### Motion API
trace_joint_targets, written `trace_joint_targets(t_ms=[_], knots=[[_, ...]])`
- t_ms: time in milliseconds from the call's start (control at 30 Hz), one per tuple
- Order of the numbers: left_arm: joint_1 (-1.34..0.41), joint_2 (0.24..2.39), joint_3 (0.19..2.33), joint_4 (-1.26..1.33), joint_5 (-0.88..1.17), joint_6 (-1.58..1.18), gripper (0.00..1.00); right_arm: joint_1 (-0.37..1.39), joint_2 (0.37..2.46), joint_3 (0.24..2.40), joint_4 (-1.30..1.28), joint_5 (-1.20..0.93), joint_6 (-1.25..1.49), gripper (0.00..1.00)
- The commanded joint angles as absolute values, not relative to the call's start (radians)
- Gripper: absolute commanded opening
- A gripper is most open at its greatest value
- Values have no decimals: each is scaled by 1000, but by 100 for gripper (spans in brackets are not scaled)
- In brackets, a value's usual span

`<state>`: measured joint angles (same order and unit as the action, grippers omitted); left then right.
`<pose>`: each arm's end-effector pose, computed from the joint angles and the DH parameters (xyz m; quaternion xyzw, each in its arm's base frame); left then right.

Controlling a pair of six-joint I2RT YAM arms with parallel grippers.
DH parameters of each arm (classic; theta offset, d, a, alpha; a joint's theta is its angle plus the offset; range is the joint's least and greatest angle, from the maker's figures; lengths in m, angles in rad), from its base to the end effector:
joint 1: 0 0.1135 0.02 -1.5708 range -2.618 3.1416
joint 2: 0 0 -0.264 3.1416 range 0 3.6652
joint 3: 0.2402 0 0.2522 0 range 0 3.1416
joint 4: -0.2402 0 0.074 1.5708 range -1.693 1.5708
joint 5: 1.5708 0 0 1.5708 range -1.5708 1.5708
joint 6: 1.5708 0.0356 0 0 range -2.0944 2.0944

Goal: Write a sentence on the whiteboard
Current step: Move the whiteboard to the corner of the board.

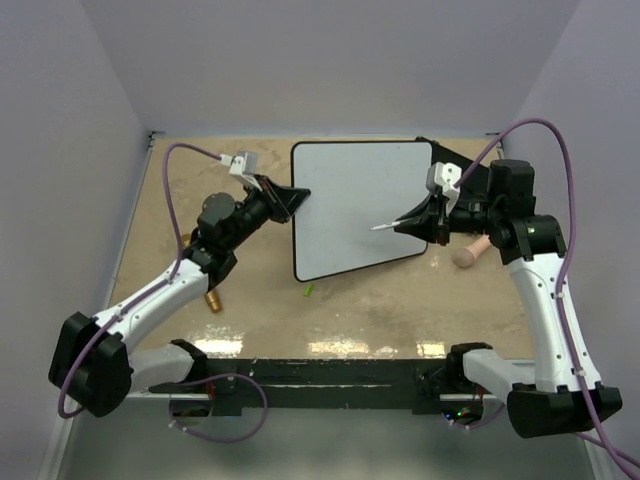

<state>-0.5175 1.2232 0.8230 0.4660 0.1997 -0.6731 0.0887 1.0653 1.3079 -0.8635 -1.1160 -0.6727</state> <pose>0.2465 -0.1485 0.3287 0.0197 0.6837 -0.4637 0.5632 0.1849 0.0485 0.4094 -0.5051 0.6104 0.3393 0.5071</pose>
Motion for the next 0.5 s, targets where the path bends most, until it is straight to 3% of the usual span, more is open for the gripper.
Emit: trace_joint_targets(t_ms=[0,200,467], knots=[[-552,1114,665,589,198,-699,0,84,1045,1259,-778,-1127,-626,0],[-607,977,431,685,111,-750,0,123,1078,1220,-765,-1163,-676,0],[-747,933,253,819,-57,-736,0,304,1060,1155,-641,-1057,-632,0]])
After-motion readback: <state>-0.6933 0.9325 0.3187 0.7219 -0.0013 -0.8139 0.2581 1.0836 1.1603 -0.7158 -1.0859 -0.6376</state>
